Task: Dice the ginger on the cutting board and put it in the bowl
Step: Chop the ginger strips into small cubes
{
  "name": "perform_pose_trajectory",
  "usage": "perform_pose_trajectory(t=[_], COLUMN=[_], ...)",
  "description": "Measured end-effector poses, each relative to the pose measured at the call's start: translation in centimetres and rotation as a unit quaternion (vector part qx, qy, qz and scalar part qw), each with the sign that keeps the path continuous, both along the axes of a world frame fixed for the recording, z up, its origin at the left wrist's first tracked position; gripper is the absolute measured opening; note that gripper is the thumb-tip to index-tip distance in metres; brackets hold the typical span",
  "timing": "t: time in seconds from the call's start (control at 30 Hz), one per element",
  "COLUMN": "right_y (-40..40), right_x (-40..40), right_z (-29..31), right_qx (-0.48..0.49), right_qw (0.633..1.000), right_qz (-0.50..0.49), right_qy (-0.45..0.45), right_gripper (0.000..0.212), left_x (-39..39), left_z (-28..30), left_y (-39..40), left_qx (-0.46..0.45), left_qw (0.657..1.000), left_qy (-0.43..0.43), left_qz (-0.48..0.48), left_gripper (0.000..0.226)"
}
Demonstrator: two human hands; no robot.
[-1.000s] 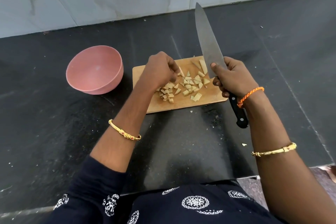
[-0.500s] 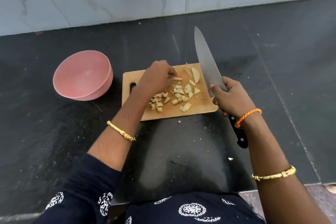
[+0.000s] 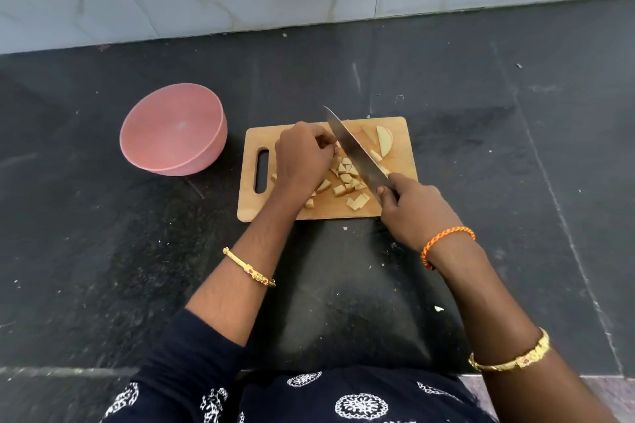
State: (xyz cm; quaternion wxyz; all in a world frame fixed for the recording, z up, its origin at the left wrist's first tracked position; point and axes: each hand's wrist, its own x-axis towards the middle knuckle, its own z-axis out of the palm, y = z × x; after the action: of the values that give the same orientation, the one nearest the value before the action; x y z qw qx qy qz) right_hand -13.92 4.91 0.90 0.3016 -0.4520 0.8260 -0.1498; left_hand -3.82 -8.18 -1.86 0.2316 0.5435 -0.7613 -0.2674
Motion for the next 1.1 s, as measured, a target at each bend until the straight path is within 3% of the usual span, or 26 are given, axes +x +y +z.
perform_pose_trajectory(t=[0.13, 0.23, 0.33, 0.47, 0.67, 0.93, 1.1], right_y=[-0.8, -1.4, -0.8, 1.0, 2.1, 2.2, 3.0], right_x=[0.3, 0.3, -0.1, -0.4, -0.9, -0.5, -2.0], right_z=[1.0, 2.0, 2.5, 2.5, 3.0, 2.4, 1.6], right_qx=[0.063, 0.119, 0.145, 0.162, 0.082, -0.050, -0.038], right_qw=[0.996, 0.987, 0.982, 0.979, 0.994, 0.997, 0.989], right_qz=[0.032, 0.078, 0.090, 0.086, 0.045, -0.063, -0.143], right_qy=[0.056, 0.080, 0.081, 0.085, 0.049, 0.008, -0.016], right_gripper=[0.013, 0.030, 0.033, 0.023, 0.014, 0.020, 0.029], left_x=[-0.1, -0.2, -0.4, 0.3, 2.0, 0.3, -3.3], left_z=[-0.1, -0.5, -0.9, -0.2, 1.6, 2.2, 2.3], left_y=[0.0, 0.0, 0.0, -0.6, -1.5, -0.8, -1.9], left_qx=[0.019, 0.022, 0.018, -0.024, 0.043, 0.047, 0.032], left_qw=[0.999, 0.998, 0.997, 0.995, 0.997, 0.997, 0.971], left_qy=[0.036, 0.050, 0.063, 0.018, -0.061, 0.033, -0.081], left_qz=[0.011, 0.024, 0.047, 0.091, -0.009, -0.058, -0.221], left_gripper=[0.011, 0.009, 0.008, 0.003, 0.004, 0.024, 0.040])
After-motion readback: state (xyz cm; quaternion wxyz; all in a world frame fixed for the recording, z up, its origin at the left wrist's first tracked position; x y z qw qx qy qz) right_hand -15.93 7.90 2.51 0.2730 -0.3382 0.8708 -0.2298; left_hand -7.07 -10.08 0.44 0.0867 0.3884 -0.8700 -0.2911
